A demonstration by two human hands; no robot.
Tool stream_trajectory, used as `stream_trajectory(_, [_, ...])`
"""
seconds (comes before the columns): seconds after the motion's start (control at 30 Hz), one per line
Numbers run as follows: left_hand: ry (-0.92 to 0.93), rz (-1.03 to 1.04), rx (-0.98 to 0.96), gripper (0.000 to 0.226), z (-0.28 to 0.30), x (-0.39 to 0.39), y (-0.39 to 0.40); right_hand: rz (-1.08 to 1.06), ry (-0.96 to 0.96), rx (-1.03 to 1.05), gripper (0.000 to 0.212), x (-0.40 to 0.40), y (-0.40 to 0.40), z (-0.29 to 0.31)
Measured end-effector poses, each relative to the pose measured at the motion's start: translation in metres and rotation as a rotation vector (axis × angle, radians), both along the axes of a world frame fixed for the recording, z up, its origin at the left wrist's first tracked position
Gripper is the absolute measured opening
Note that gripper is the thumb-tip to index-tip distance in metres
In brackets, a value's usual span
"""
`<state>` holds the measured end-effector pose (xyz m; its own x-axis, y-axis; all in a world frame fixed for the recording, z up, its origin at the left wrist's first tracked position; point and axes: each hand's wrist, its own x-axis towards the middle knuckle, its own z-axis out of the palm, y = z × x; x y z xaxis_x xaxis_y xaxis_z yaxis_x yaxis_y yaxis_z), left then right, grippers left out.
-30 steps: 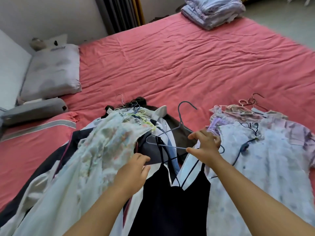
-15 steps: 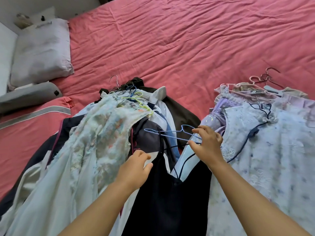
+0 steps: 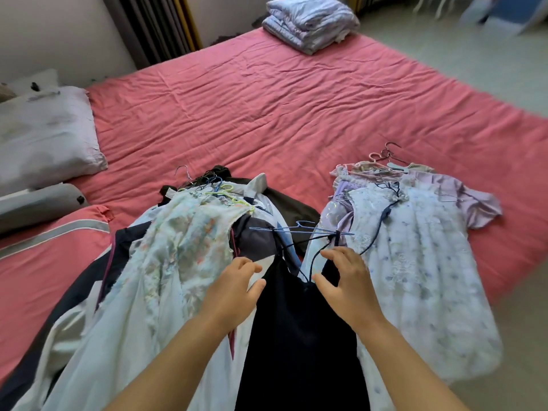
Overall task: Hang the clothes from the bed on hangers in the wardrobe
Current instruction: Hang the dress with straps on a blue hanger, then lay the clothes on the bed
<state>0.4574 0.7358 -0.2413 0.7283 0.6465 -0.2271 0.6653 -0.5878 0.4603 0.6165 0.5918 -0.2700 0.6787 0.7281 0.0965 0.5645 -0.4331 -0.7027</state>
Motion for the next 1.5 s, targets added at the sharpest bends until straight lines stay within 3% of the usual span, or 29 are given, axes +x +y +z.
stream_trajectory(0.33, [-0.142, -0.305, -0.004, 0.033, 0.048, -0.121, -0.026, -0.219, 0.006, -0.051, 0.038, -0.187, -0.09, 0.079])
stream_trajectory(0.43, [-0.104, -0.421, 0.013, 0.035, 0.053, -0.154, -0.044, -0.298, -0.017, -0.063, 0.036, -0.241, -0.125, 0.094])
stream_trajectory(0.5, [-0.042, -0.544, 0.128, 0.035, 0.058, -0.173, -0.06, -0.372, -0.033, -0.064, 0.033, -0.276, -0.153, 0.099])
stream_trajectory(0.73, [0.031, -0.924, 0.291, 0.038, 0.066, -0.22, -0.138, -0.7, -0.112, -0.022, 0.033, -0.395, -0.248, 0.097])
stream_trajectory(0.97, [-0.065, -1.317, 0.318, 0.039, 0.089, -0.27, -0.254, -1.089, -0.126, 0.107, 0.035, -0.536, -0.312, 0.105])
stream_trajectory(1.2, [-0.332, -1.767, 0.147, 0.039, 0.136, -0.338, -0.399, -1.576, -0.282, 0.091, 0.03, -0.659, -0.388, 0.167])
stream_trajectory(1.5, [-0.572, -2.176, -0.142, 0.035, 0.228, -0.363, -0.567, -1.943, -0.539, 0.083, 0.044, -0.736, -0.478, 0.26])
